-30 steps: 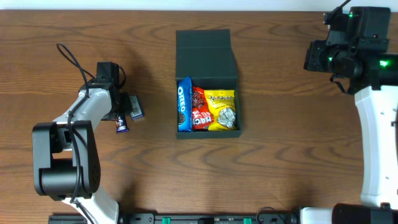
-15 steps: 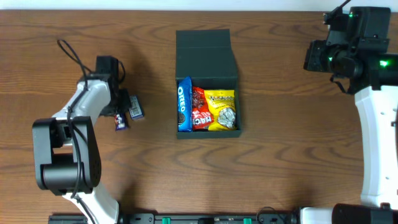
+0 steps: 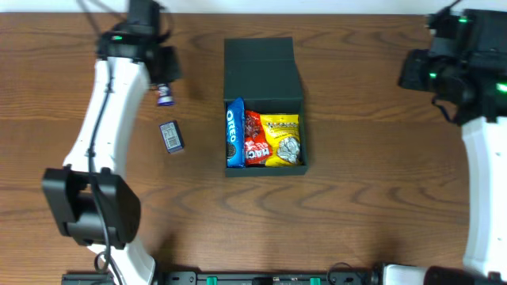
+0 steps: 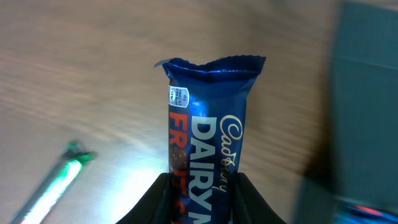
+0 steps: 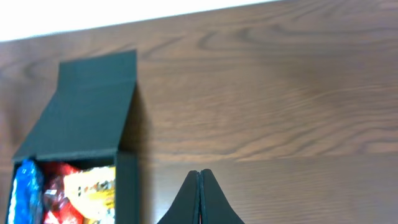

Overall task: Pack container
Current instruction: 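Carry the Dairy Milk bar over the green box with the left gripper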

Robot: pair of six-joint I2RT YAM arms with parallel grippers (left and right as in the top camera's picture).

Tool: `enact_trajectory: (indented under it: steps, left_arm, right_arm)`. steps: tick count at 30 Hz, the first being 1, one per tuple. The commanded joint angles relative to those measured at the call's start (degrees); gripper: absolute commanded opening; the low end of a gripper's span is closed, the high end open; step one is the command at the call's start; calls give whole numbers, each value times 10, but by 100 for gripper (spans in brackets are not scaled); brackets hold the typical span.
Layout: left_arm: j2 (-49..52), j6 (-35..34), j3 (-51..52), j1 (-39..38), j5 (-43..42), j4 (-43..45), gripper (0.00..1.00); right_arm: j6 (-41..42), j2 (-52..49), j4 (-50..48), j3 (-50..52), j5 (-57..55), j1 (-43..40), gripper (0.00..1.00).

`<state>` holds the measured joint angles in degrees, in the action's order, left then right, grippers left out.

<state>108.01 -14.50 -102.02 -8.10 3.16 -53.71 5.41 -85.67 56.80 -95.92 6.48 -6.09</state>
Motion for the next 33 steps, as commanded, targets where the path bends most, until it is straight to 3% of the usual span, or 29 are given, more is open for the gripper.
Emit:
enact_trajectory:
  steps: [1, 8, 14, 25, 33]
  left_arm:
    - [-1, -55, -4, -66, -3, -14, 6]
    - [6, -90, -3, -200, 18, -19, 6]
    - [44, -169, 23, -270, 21, -17, 6]
    - [95, -261, 25, -298, 15, -43, 6]
    - [99, -264, 52, -298, 15, -41, 6]
  right_arm:
    - [1, 34, -1, 0, -7, -30, 2]
    - [-8, 47, 0, 0, -5, -56, 2]
    - [-8, 46, 3, 0, -5, -56, 1]
    - [-13, 46, 35, 0, -5, -56, 2]
    - [-13, 47, 42, 0, -5, -56, 1]
